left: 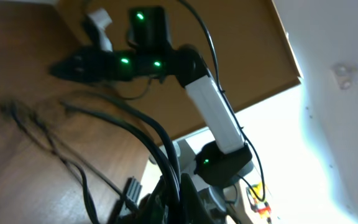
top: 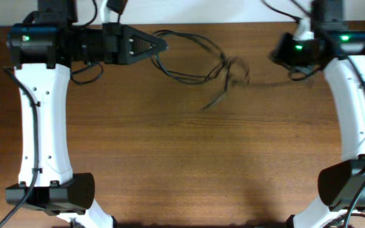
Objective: Untangle cables
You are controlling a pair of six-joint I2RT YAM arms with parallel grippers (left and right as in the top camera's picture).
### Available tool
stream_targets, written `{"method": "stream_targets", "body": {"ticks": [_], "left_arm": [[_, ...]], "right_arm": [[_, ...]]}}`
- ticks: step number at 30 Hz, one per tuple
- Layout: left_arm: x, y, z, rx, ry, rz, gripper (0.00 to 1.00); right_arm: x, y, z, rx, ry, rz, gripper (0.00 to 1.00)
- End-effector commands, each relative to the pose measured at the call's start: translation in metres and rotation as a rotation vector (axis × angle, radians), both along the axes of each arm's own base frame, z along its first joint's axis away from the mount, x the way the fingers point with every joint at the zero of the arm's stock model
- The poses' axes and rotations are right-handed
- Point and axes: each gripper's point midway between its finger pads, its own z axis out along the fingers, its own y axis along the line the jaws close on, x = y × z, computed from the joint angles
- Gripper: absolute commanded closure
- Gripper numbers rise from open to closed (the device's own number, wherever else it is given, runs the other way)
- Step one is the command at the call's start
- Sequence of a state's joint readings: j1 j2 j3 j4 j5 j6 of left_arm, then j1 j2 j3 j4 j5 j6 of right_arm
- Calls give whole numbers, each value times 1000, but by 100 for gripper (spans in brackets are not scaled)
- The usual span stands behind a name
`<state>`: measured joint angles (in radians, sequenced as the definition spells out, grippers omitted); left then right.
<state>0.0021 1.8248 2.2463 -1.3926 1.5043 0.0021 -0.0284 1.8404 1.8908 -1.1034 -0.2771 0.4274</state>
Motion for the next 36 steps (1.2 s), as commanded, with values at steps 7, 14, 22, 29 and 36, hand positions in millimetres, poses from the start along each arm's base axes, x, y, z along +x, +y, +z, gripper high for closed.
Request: {"method": "stream_targets", "body": {"ticks": [7, 14, 22, 29, 36], "left_arm": [[19, -1, -32, 236, -28, 137, 100], [18, -13, -42, 295, -30, 135, 100], [26, -27, -178, 1086, -46, 259, 72], [27, -22, -294, 1439, 94, 113, 1], [69, 13, -266, 1587, 42, 467, 1]], "right_arm": [[-14, -6, 8, 104, -51, 233, 68], [-28, 64, 23, 246, -86, 446, 25], [-29, 1, 12, 193, -25, 284, 23], [-44, -23, -6, 89, 79, 217, 20], [-48, -24, -8, 82, 103, 212, 19]]}}
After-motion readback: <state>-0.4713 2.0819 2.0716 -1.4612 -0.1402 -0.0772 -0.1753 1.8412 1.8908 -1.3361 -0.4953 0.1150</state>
